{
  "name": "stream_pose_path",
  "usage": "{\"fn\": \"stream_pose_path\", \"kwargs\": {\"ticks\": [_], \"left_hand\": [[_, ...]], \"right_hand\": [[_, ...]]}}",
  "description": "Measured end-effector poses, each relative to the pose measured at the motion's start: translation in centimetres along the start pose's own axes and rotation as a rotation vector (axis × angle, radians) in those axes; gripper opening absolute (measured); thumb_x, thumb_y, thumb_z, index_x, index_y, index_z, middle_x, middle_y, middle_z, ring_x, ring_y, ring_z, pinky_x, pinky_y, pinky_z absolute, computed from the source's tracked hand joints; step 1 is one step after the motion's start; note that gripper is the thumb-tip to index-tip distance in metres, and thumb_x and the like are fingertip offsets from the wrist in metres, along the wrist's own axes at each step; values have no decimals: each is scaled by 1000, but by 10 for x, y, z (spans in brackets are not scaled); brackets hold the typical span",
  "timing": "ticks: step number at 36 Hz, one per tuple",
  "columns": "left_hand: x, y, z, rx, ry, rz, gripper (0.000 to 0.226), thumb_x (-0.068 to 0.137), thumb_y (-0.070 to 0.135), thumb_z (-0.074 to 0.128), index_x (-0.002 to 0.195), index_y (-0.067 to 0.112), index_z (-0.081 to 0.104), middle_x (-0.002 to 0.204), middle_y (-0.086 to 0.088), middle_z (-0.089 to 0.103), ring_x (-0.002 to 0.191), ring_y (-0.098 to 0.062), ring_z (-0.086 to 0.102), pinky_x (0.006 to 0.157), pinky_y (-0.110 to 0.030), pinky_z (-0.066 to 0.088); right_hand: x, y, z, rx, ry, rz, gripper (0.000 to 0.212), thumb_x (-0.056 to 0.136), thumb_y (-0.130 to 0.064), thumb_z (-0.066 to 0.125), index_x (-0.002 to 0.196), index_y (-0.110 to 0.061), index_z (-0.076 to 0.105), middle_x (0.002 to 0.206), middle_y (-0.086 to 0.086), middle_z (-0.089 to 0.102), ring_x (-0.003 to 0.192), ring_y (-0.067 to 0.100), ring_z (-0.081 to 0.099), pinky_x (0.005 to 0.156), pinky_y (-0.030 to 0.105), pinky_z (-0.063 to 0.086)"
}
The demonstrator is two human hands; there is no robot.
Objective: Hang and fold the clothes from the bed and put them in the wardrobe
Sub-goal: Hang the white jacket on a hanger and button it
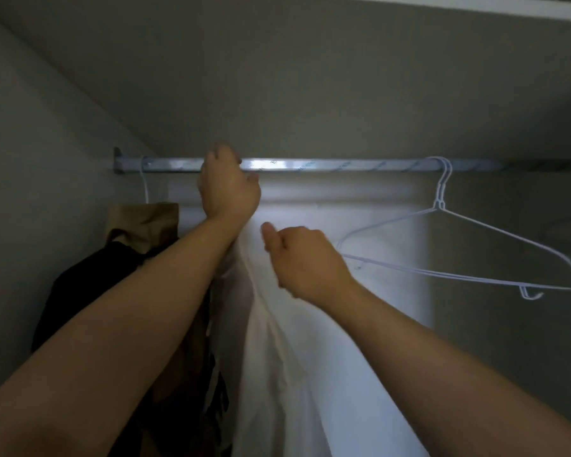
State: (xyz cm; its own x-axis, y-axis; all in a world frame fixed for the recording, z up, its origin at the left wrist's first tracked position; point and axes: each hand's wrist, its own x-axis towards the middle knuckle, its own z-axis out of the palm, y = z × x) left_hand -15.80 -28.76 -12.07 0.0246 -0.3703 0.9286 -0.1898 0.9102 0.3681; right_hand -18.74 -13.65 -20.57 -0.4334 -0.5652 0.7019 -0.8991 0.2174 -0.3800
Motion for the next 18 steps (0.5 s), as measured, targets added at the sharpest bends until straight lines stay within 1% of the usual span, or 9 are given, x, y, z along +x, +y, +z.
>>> {"fn": "stream_pose_path", "kwargs": {"ticks": [2, 3, 5, 7, 9, 11, 14, 16, 18], "left_hand": [[0, 33, 9, 17, -52, 171, 20, 80, 13, 68, 97, 15, 57, 106, -12, 61, 98, -34, 59, 82, -40, 49], [1, 51, 16, 26, -162, 222, 16, 80, 12, 67, 93, 15, 58, 102, -12, 64, 95, -33, 60, 77, -36, 47], [1, 87, 34, 135, -538, 287, 12, 83, 17, 70, 94, 12, 66, 99, -10, 70, 93, -29, 66, 74, -31, 50], [-2, 118, 57, 202, -977, 330, 21, 90, 23, 70, 101, 5, 71, 95, -9, 74, 86, -24, 73, 77, -34, 58], [-7, 139, 84, 197, -1227, 328, 25, 94, 22, 67, 106, 0, 69, 94, -7, 73, 74, -20, 74, 75, -34, 59], [-13, 155, 113, 207, -1248, 343, 28, 96, 24, 66, 107, -1, 69, 92, -7, 74, 71, -21, 72, 80, -37, 61], [-30, 169, 154, 252, -1086, 460, 38, 95, 37, 65, 108, 2, 71, 81, -7, 72, 85, -24, 72, 89, -39, 57], [-44, 169, 180, 223, -944, 504, 46, 93, 43, 66, 122, 8, 67, 112, -12, 70, 112, -30, 64, 98, -38, 51], [-58, 166, 200, 161, -843, 492, 48, 92, 42, 67, 130, 13, 61, 131, -13, 61, 121, -34, 58, 97, -38, 49]], "right_hand": [[6, 31, -25, -73, 162, 81, 53, 101, -53, 33, 96, -17, 72, 91, 11, 74, 94, 34, 67, 86, 41, 54], [10, 49, -40, -113, 245, 127, 45, 100, -48, 38, 100, -17, 71, 98, 12, 74, 98, 36, 66, 87, 41, 54], [13, 86, -68, -217, 354, 242, 33, 97, -38, 44, 105, -17, 68, 108, 15, 71, 103, 40, 65, 88, 41, 53], [13, 122, -93, -345, 420, 357, 28, 96, -31, 44, 108, -17, 65, 111, 18, 69, 101, 42, 64, 85, 43, 50], [9, 154, -113, -459, 464, 410, 26, 97, -27, 43, 109, -17, 64, 108, 20, 68, 99, 42, 64, 80, 43, 49], [1, 182, -129, -555, 498, 404, 24, 97, -22, 46, 109, -13, 65, 107, 20, 66, 100, 42, 62, 77, 42, 48], [-12, 218, -147, -727, 500, 393, 22, 91, -12, 52, 109, -8, 64, 110, 20, 60, 106, 42, 52, 78, 42, 45], [-16, 238, -157, -856, 454, 409, 20, 88, -11, 54, 105, -6, 61, 109, 20, 58, 105, 41, 49, 80, 43, 44], [-15, 254, -165, -950, 393, 423, 19, 89, -14, 53, 106, -8, 58, 112, 18, 57, 106, 39, 50, 82, 42, 42]]}}
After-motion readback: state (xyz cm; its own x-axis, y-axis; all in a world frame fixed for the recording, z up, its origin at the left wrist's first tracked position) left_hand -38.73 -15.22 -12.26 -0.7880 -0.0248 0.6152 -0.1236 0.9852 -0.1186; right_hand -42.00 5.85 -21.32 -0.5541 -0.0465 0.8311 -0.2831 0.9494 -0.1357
